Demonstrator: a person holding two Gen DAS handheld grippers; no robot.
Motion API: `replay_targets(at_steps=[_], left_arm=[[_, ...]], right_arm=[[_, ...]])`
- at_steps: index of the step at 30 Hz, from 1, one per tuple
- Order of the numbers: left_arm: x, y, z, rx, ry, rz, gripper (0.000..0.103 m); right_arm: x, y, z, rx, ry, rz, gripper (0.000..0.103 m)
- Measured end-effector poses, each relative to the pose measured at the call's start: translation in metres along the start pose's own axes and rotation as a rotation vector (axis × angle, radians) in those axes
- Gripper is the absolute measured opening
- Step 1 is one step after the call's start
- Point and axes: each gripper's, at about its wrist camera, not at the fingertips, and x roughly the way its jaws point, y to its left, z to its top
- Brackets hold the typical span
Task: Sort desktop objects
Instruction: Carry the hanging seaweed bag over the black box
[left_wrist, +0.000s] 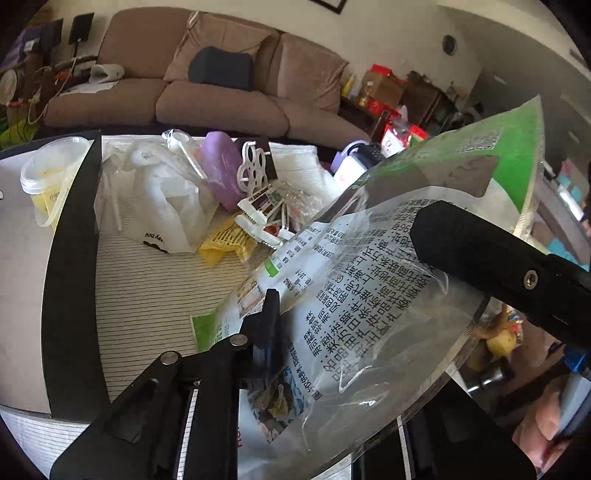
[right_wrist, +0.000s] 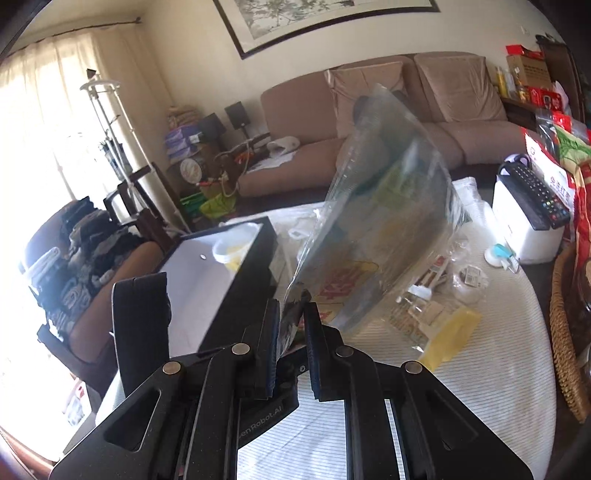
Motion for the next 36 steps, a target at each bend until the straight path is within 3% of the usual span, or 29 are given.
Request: replay_targets(at_steps=[5, 12, 16, 17, 19, 20, 22, 24, 26, 28, 29, 30, 33, 36], left_arm=[[-0.049, -0.007, 0.005, -0.072, -0.048, -0.186, 0.007], [-0.108, 0.006, 0.03, -0.111, -0.12, -0.188, 0.004], [-0.135, 0.042, 0.043, -0.202, -0.11, -0.194, 0.002], [-0.142, 0.051, 0.043, -0.214, -0.106, -0.186, 0.002], [-0.155, 0.065, 0.042, -0.228, -0.094, -0.175, 0.0], [-0.162, 0.071, 0.041, -0.228, -0.089, -0.161, 0.0], [-0.176, 0.079, 0.04, -0.199, -0.075, -0.077, 0.0], [-0.189, 0.082, 0.03, -0.141, -0.052, 0.025, 0.0], [-0.197, 0.091, 0.014, -0.089, -0.001, 0.154, 0.003], [-0.202, 0.105, -0.01, -0.046, 0.059, 0.228, 0.022], [-0.204, 0.117, -0.024, -0.038, 0.085, 0.25, 0.043], [-0.205, 0.128, -0.037, -0.036, 0.105, 0.267, 0.057], [-0.204, 0.159, -0.074, -0.087, 0.158, 0.297, 0.057], [-0.209, 0.173, -0.105, -0.13, 0.153, 0.231, 0.057]], right_arm=[[-0.018, 0.032, 0.024, -0.079, -0.042, 0.038, 0.013], [-0.013, 0.113, 0.067, -0.239, -0.009, 0.142, 0.008], [-0.009, 0.143, 0.078, -0.217, 0.015, 0.21, 0.009], [-0.014, 0.142, 0.076, -0.209, 0.0, 0.205, 0.014], [-0.019, 0.129, 0.066, -0.2, 0.008, 0.161, 0.065], [-0.02, 0.124, 0.057, -0.194, 0.011, 0.137, 0.07], [-0.018, 0.099, 0.034, -0.16, 0.024, 0.089, 0.071], [-0.007, 0.072, 0.005, -0.097, 0.105, 0.078, 0.07], [0.009, 0.049, -0.026, -0.045, 0.199, 0.062, 0.07], [0.024, 0.032, -0.057, -0.02, 0.277, 0.056, 0.07], [0.031, 0.023, -0.072, -0.001, 0.303, 0.054, 0.07], [0.038, 0.016, -0.084, 0.02, 0.324, 0.061, 0.07], [0.062, -0.009, -0.111, 0.117, 0.352, 0.103, 0.07], [0.082, -0.019, -0.113, 0.12, 0.305, 0.143, 0.07]])
